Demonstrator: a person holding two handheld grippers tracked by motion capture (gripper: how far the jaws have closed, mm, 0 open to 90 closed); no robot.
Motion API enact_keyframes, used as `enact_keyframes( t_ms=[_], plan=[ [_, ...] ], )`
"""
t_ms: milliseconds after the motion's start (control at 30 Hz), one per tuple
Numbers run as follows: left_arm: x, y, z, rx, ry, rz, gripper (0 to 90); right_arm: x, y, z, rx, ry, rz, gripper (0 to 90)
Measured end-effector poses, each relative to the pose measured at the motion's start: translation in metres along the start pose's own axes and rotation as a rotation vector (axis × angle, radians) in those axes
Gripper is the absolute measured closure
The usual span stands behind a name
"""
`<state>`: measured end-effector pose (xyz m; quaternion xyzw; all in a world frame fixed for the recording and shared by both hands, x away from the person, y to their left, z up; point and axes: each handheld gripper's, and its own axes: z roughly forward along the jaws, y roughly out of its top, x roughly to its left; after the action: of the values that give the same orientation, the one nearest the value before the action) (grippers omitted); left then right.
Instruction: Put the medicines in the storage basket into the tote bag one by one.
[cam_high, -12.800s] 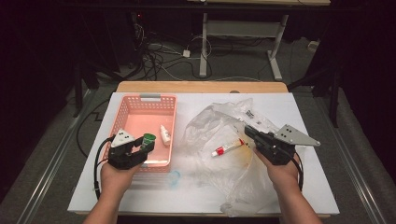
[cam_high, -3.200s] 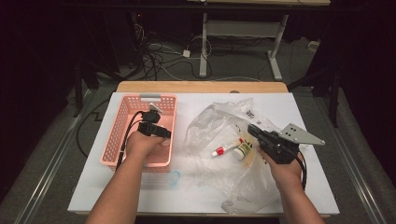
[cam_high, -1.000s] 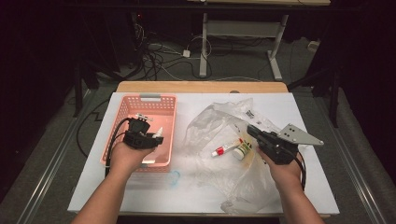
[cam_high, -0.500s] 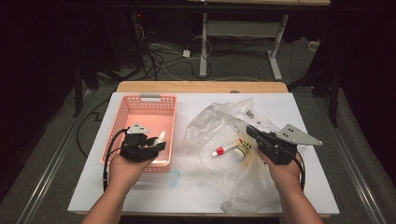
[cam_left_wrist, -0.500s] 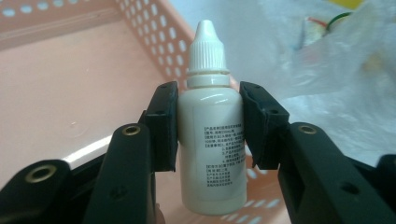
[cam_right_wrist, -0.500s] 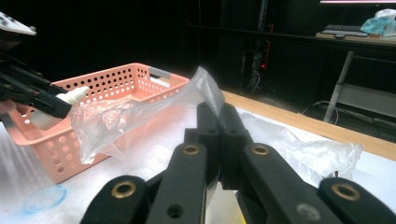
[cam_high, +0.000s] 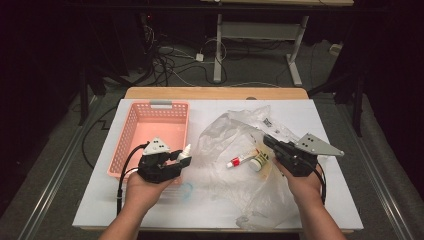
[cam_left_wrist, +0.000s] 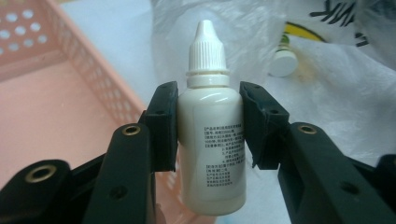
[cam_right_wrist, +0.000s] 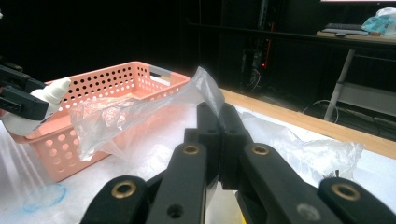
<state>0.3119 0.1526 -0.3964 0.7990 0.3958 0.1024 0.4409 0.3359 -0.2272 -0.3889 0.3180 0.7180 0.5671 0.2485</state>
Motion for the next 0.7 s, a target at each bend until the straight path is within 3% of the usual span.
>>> enact_keyframes(
  t_ms=[467,700],
  plan=[
    [-0.043,0.009,0.026,-0.021,-0.106,0.082,57.8,0.0,0.0,0.0,-0.002,0.001,-0.002,90.0],
    [-0.058,0.019,0.052,0.001,-0.125,0.12,57.8,0.0,0.001,-0.001,-0.005,0.002,0.003,90.0]
  ],
)
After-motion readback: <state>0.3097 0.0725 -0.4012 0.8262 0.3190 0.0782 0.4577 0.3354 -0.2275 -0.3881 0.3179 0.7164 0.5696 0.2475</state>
